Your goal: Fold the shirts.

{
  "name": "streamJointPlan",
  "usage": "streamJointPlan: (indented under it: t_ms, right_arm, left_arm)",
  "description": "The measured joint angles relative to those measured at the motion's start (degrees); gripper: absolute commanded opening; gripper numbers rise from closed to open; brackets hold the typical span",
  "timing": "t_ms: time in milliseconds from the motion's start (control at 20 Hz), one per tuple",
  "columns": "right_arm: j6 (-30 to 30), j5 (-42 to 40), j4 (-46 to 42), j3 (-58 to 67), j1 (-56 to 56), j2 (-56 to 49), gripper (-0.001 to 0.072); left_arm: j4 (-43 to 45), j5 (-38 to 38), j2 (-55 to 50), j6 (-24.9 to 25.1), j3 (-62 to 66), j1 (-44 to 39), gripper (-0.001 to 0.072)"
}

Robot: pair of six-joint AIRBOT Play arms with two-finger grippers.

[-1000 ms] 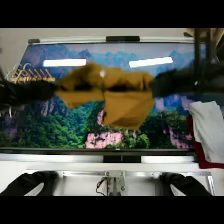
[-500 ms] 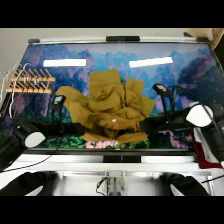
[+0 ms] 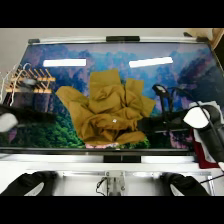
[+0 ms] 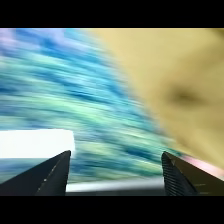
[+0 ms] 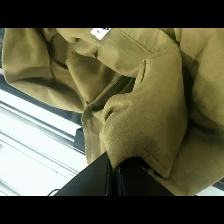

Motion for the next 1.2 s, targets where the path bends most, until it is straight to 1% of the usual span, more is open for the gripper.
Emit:
streamJointPlan:
  t_ms: [50,100,150,300,400,450,550,650,850,950,1200]
  right_arm:
    - [0.3,-0.2,0.1,0.0,0.0,0.0,0.0061]
    - [0.6,-0.2,0.1,-0.1,0.0,0.0,0.0061]
    - [1.1,-0.2,0.2,-0.1,0.0,0.0,0.0061]
    - [2.9,-0.2,0.3,-0.1,0.0,0.0,0.0061]
    - [4.1,-0.2,0.5,-0.1,0.0,0.0,0.0061]
    - [4.7,-0.2,0.5,-0.1,0.0,0.0,0.0061]
    - [5.9,-0.2,0.5,-0.1,0.0,0.0,0.0061]
    - [7.2,-0.2,0.9,-0.1,0.0,0.0,0.0061]
    - [9.0,-0.3,1.9,-0.1,0.0,0.0,0.0061]
    - [10.2,-0.3,2.2,-0.1,0.0,0.0,0.0061]
    - [11.6,-0.3,2.8,-0.1,0.0,0.0,0.0061]
  left_arm:
    - [3.0,-1.1,-0.3,2.1,1.7,4.0,0.0609]
    - [4.6,-1.6,-0.8,3.6,2.6,7.8,0.0641]
    - [5.9,-1.6,-1.7,4.9,3.0,12.0,0.0691]
    - [7.3,1.2,-5.8,7.9,1.7,21.7,0.0685]
    - [5.5,4.3,-9.4,10.4,0.1,25.0,0.0685]
    - [4.6,6.1,-11.2,11.3,-0.7,25.8,0.0684]
    - [3.4,9.7,-15.1,11.6,-1.7,26.9,0.0665]
    - [2.6,12.8,-19.0,12.0,-2.3,27.5,0.0663]
    - [1.9,16.9,-25.6,12.1,-2.8,28.5,0.0656]
    - [1.7,19.1,-27.7,12.3,-2.8,28.9,0.0623]
    - [0.4,22.9,-31.3,13.3,-2.9,31.7,0.0618]
